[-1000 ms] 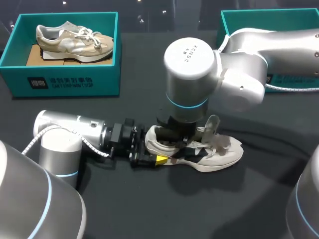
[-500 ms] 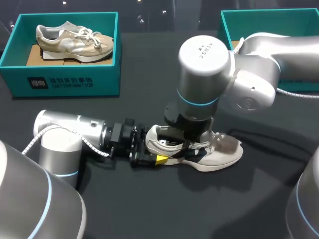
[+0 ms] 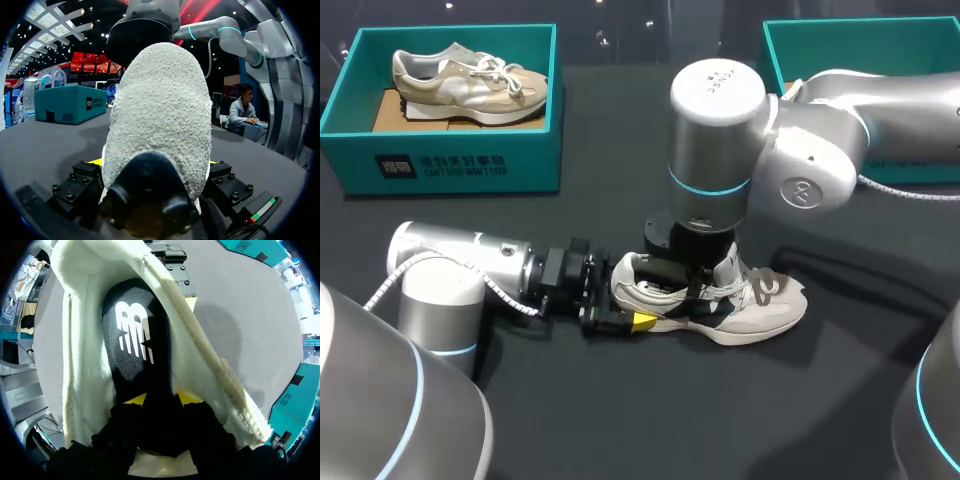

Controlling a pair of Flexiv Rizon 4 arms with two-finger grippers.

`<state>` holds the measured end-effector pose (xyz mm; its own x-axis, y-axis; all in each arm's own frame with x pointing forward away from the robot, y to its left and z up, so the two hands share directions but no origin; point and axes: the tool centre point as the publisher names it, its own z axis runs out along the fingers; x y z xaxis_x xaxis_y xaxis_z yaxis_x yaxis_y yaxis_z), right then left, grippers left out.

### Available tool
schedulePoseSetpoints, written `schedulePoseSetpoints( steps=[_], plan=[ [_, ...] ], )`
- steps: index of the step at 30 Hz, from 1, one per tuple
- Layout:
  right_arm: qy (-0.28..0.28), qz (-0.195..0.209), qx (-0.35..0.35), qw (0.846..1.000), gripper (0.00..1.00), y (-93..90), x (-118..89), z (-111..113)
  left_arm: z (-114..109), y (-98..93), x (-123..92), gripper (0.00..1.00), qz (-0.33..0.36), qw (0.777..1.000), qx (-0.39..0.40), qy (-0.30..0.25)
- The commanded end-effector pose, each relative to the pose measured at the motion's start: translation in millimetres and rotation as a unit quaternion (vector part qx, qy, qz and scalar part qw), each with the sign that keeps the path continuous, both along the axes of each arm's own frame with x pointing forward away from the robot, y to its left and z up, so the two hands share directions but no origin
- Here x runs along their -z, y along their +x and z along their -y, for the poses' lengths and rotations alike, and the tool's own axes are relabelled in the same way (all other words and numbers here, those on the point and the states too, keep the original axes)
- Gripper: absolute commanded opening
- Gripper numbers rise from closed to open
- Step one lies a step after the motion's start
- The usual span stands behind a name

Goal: Take the shoe out of the shoebox, open the shoe tongue, remove and reinsert the insole, then place the shoe into the shoebox

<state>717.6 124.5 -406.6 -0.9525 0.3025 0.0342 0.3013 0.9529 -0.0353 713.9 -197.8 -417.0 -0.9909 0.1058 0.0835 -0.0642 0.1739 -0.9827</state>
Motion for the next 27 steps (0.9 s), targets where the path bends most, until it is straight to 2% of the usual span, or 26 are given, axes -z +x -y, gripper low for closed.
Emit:
schedulePoseSetpoints(
  steps=[1, 4, 10, 17, 27],
  plan=[
    [-0.009, -0.020, -0.001, 1.000, 0.18, -1.9, 25, -9, 0, 0.1, 0, 0.00, 0.000, 1.000, 0.000, 0.000],
    [-0.009, -0.033, 0.004, 0.999, 0.00, -7.0, 25, -6, 0, 0.1, 0, 0.00, 0.000, 1.000, 0.000, 0.000],
    [-0.001, -0.036, 0.003, 0.999, 0.00, -16.5, 19, -3, 0, 0.1, 0, 0.00, 0.000, 1.000, 0.000, 0.000],
    [0.036, -0.011, -0.013, 0.999, 0.00, -25.4, 3, 2, 0, 0.1, 0, 0.00, 0.000, 1.000, 0.000, 0.000],
    [0.114, 0.028, -0.042, 0.992, 0.00, -21.7, -19, 6, 0, 0.1, 0, 0.00, 0.000, 1.000, 0.000, 0.000]
  ],
)
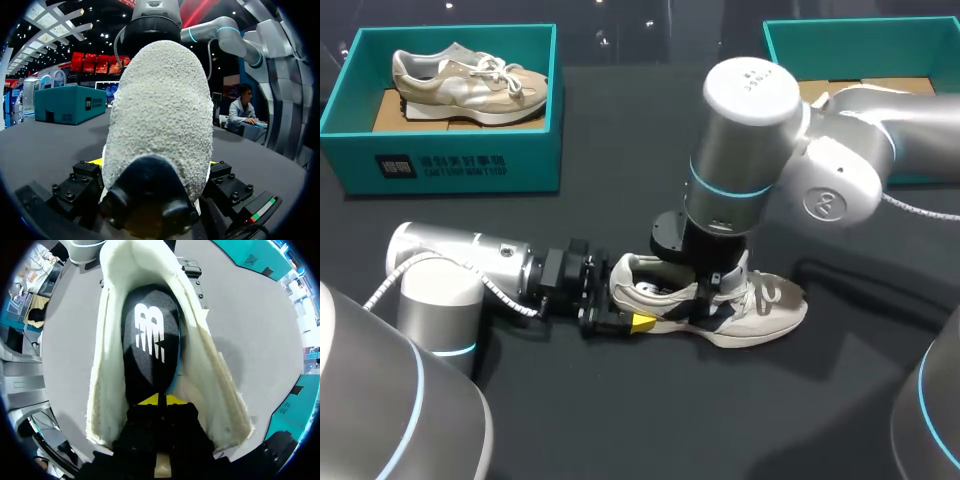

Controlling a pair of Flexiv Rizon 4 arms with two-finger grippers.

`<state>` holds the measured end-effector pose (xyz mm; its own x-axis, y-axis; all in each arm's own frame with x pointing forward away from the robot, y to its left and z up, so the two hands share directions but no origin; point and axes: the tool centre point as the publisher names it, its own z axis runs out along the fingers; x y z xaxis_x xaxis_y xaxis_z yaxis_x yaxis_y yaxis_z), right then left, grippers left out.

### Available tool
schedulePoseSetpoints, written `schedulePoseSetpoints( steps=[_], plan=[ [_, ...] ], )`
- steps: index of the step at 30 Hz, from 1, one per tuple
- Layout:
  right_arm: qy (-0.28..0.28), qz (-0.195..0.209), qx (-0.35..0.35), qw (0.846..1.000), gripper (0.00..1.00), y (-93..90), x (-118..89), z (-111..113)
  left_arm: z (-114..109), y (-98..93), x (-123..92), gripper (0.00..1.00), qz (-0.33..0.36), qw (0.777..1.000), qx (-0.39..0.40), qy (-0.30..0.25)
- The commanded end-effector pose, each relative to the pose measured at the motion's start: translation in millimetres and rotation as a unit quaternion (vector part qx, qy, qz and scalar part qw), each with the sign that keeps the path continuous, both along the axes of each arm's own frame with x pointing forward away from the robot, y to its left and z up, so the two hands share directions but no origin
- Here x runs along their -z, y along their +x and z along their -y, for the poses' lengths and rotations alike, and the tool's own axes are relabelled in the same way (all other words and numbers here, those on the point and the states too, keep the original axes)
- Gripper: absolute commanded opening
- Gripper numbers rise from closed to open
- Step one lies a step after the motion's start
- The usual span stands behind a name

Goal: Take the shoe out of the shoebox, open the shoe tongue, remove and reinsert the insole, then place the shoe into the shoebox

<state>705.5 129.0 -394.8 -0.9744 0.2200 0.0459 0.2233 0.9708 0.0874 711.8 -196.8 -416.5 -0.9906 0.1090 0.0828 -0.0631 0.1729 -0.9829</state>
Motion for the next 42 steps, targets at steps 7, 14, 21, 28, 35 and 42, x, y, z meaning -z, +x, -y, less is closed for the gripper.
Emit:
schedulePoseSetpoints(
  steps=[7, 14, 21, 28, 35, 42],
  plan=[
    [0.104, 0.028, -0.015, 0.994, 0.00, -2.5, -13, 14, 1, 2.1, 1, 0.00, 0.000, 1.000, -0.002, 0.000],
    [0.141, 0.031, -0.022, 0.989, 0.00, 4.0, -16, 18, 1, 2.1, 1, 0.00, 0.000, 1.000, -0.002, 0.000],
    [0.179, 0.034, -0.023, 0.983, 0.00, 7.5, -15, 29, 1, 2.1, 1, 0.00, 0.000, 1.000, -0.002, 0.000],
    [0.220, 0.049, -0.040, 0.974, 0.00, 9.1, -18, 35, 1, 2.1, 1, 0.00, 0.000, 1.000, -0.002, 0.000],
    [0.237, 0.067, -0.070, 0.967, 0.00, 10.5, -30, 31, 1, 2.1, 1, 0.00, 0.000, 1.000, -0.002, 0.000],
    [0.235, 0.077, -0.109, 0.963, 0.00, 12.7, -44, 14, 1, 2.1, 1, 0.00, 0.000, 1.000, -0.002, 0.000]
  ],
)
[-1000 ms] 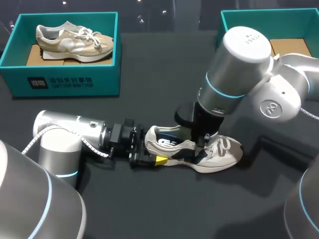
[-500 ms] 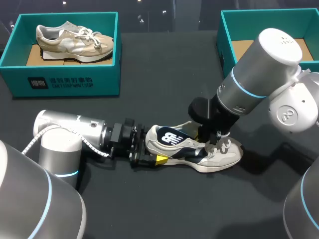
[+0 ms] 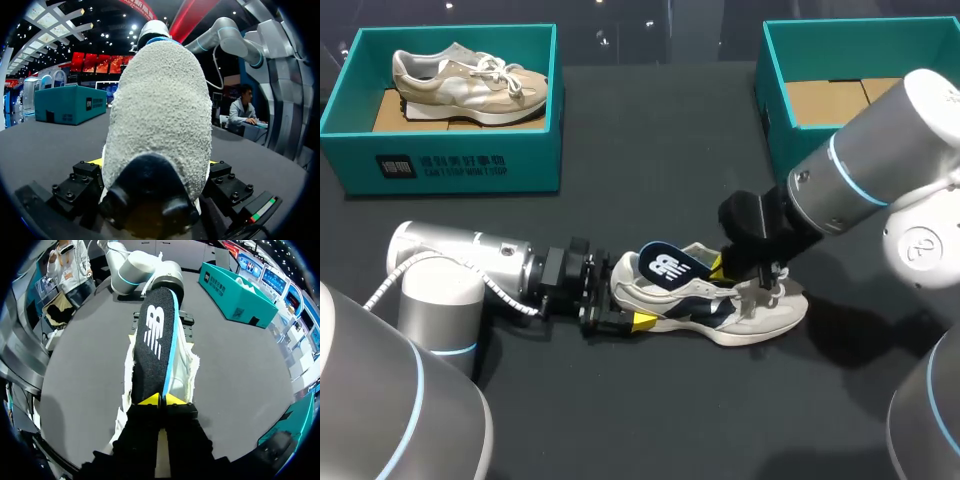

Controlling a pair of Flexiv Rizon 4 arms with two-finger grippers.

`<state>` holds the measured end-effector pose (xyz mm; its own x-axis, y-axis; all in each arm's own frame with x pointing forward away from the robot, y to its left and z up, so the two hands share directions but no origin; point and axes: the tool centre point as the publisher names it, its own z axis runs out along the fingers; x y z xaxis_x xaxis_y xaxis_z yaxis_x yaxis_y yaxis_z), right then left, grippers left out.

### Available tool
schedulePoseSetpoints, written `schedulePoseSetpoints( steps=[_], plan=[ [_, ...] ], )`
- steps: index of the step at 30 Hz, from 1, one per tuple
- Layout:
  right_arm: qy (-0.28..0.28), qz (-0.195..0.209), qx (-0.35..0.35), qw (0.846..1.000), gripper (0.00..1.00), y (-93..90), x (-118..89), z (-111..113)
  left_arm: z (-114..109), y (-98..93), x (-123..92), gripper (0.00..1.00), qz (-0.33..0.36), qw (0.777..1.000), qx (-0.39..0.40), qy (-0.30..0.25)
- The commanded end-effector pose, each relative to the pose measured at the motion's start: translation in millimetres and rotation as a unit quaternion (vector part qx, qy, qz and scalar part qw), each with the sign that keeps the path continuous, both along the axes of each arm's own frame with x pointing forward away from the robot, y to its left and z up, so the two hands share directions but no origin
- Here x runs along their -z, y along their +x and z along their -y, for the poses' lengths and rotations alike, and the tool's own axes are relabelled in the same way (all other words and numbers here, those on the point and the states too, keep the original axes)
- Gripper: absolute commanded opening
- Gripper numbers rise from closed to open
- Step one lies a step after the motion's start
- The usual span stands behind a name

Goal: Take the shoe out of the shoebox, open the shoe tongue, remove and reinsert the insole, then place the shoe into the shoebox

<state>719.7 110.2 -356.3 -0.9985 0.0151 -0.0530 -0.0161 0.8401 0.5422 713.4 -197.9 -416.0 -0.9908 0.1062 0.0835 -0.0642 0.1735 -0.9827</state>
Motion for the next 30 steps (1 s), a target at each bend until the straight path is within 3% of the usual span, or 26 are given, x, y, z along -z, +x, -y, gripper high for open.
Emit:
schedulePoseSetpoints(
  steps=[1, 19, 28, 30],
  plan=[
    [-0.001, 0.004, -0.013, 1.000, 0.00, -1.0, -7, -7, 0, 0.5, 1, 0.00, 0.000, 1.000, 0.000, 0.000],
    [-0.033, 0.014, -0.080, 0.996, 0.00, 3.1, -32, -63, 0, 0.5, 1, 0.00, 0.000, 1.000, 0.000, 0.000],
    [-0.033, -0.023, -0.089, 0.995, 0.00, -2.3, -38, -82, 0, 0.5, 1, 0.00, 0.000, 1.000, 0.000, 0.000],
    [-0.029, -0.039, -0.082, 0.995, 0.19, -1.4, -38, -81, 0, 0.5, 1, 0.00, 0.000, 1.000, 0.000, 0.000]
  ],
)
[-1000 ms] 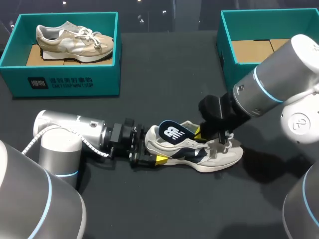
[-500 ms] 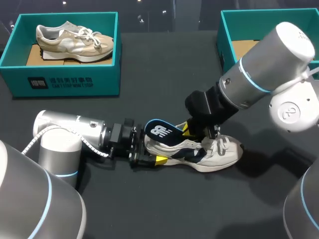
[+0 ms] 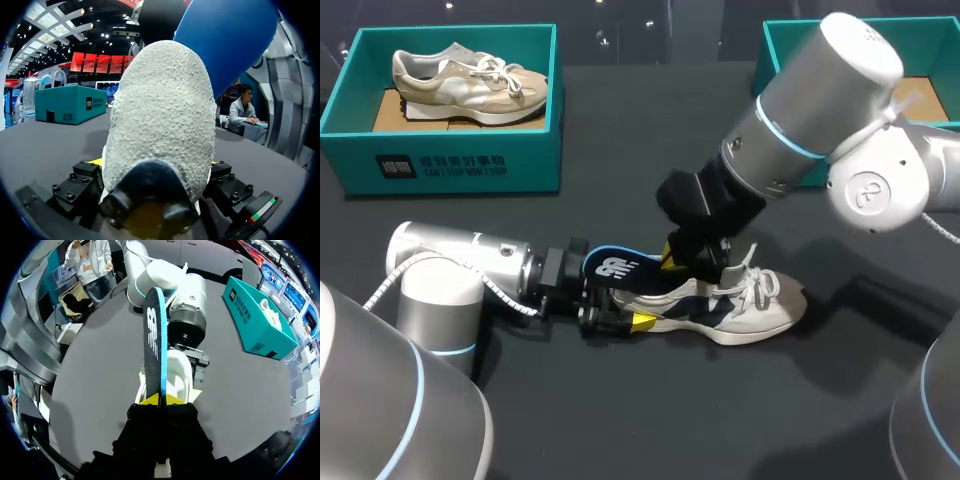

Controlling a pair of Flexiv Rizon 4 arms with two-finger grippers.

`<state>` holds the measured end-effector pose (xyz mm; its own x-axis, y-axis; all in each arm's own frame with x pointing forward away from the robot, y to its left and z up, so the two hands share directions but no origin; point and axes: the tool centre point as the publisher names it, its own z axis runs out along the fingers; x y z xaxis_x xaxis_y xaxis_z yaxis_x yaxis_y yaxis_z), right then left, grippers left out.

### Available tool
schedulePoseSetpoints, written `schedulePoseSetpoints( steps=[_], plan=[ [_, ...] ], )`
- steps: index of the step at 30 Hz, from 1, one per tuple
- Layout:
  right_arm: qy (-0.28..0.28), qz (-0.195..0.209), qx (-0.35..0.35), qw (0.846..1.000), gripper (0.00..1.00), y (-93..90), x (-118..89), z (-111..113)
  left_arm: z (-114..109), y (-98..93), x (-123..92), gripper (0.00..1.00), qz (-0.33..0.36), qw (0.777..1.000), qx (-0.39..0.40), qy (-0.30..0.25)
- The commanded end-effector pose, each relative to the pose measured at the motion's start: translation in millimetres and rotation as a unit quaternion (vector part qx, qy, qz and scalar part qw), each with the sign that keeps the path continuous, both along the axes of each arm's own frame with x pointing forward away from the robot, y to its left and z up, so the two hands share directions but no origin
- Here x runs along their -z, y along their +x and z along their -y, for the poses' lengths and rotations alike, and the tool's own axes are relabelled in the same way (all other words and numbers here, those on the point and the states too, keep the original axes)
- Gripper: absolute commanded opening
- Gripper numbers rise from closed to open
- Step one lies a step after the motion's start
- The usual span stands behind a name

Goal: Take the shoe out of the shoebox, open the shoe tongue, remove and reinsert the insole, then place the shoe into the shoebox

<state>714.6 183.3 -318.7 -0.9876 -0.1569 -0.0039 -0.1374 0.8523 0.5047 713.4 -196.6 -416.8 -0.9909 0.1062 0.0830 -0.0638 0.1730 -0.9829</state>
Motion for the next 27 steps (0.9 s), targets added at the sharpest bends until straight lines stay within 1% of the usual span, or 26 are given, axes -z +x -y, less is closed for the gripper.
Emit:
schedulePoseSetpoints(
  steps=[1, 3, 5, 7, 10, 12, 13, 19, 21, 27],
  plan=[
    [-0.005, -0.023, 0.006, 1.000, 0.22, 4.3, 0.3, -7.8, 0.9, 0.5, 0.3, 0.00, 0.000, 1.000, 0.000, 0.000],
    [-0.004, -0.041, 0.012, 0.999, 0.19, 5.5, 1.3, -7.4, 0.9, 0.5, 0.3, 0.00, 0.000, 1.000, 0.000, 0.000],
    [0.001, -0.058, 0.015, 0.998, 0.20, 6.6, 2.0, -7.6, 0.9, 0.5, 0.3, 0.00, 0.000, 1.000, 0.000, 0.000],
    [0.006, -0.075, 0.015, 0.997, 0.29, 8.0, 2.8, -7.7, 0.9, 0.5, 0.3, 0.00, 0.000, 1.000, 0.000, 0.000],
    [0.013, -0.093, 0.011, 0.996, 0.32, 9.4, 3.7, -8.3, 0.9, 0.5, 0.3, 0.00, 0.000, 1.000, 0.000, 0.000],
    [0.015, -0.104, 0.012, 0.994, 0.41, 10.4, 3.7, -8.4, 0.9, 0.5, 0.3, 0.00, 0.000, 1.000, 0.000, 0.000],
    [0.017, -0.108, 0.010, 0.994, 0.42, 10.6, 3.6, -8.5, 0.9, 0.5, 0.3, 0.00, 0.000, 1.000, 0.000, 0.000],
    [0.021, -0.134, 0.005, 0.991, 0.40, 11.3, 0.5, -10.7, 0.9, 0.5, 0.3, 0.00, 0.000, 1.000, 0.000, 0.000],
    [0.013, -0.147, 0.010, 0.989, 0.40, 10.3, -0.7, -12.1, 0.9, 0.5, 0.3, 0.00, 0.000, 1.000, 0.000, 0.000],
    [0.001, -0.167, 0.024, 0.986, 0.41, 4.0, -3.1, -15.1, 0.9, 0.5, 0.3, 0.00, 0.000, 1.000, 0.000, 0.000]
  ],
)
